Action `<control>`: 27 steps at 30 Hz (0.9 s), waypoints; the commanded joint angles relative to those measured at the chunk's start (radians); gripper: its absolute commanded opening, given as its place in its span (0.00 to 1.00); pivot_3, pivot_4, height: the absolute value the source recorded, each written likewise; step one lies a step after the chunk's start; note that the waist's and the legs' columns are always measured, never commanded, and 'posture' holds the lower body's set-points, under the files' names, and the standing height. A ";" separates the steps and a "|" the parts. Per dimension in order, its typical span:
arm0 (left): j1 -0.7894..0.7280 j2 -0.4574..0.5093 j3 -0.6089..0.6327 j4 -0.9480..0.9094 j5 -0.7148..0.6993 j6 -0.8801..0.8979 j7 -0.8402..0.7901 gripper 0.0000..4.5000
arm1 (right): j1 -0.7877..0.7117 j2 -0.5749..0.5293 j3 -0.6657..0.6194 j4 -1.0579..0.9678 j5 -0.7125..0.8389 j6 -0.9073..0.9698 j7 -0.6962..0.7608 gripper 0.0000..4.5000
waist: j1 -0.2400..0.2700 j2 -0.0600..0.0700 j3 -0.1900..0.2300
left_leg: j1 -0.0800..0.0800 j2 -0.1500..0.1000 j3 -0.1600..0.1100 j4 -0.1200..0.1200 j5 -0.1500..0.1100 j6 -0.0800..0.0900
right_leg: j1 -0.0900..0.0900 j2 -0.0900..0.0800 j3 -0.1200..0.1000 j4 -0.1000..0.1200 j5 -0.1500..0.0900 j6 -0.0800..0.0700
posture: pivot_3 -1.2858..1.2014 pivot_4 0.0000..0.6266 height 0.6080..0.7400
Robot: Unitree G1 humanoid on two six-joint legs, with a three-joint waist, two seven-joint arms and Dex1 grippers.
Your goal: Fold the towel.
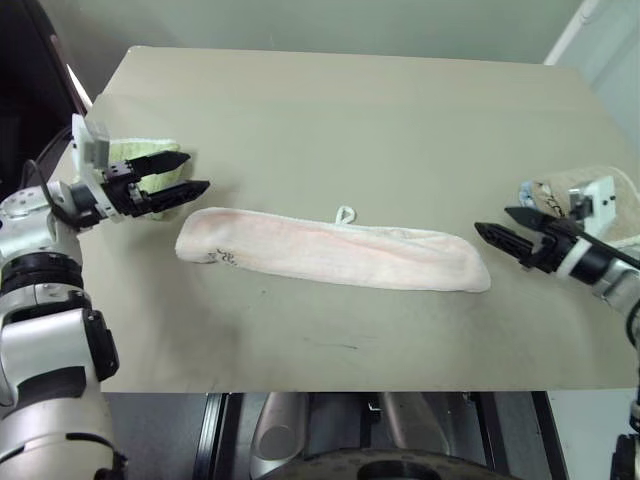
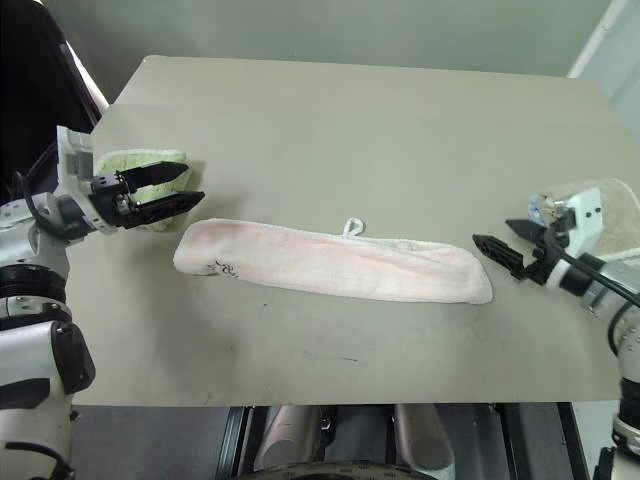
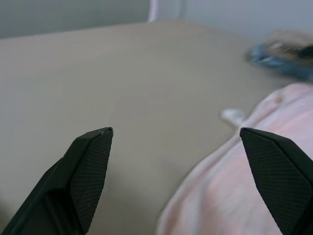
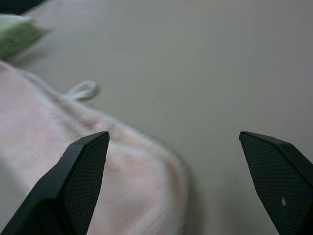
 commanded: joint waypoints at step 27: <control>0.317 -0.185 -0.129 -0.719 -0.202 0.280 0.033 1.00 | 0.440 0.169 0.025 -0.022 1.174 -0.018 -0.883 1.00 | 0.002 0.000 0.000 | 0.001 -0.001 -0.003 0.000 -0.005 -0.003 | 0.003 0.000 0.001 -0.002 -0.008 0.014 | 0.52 0.24 0.68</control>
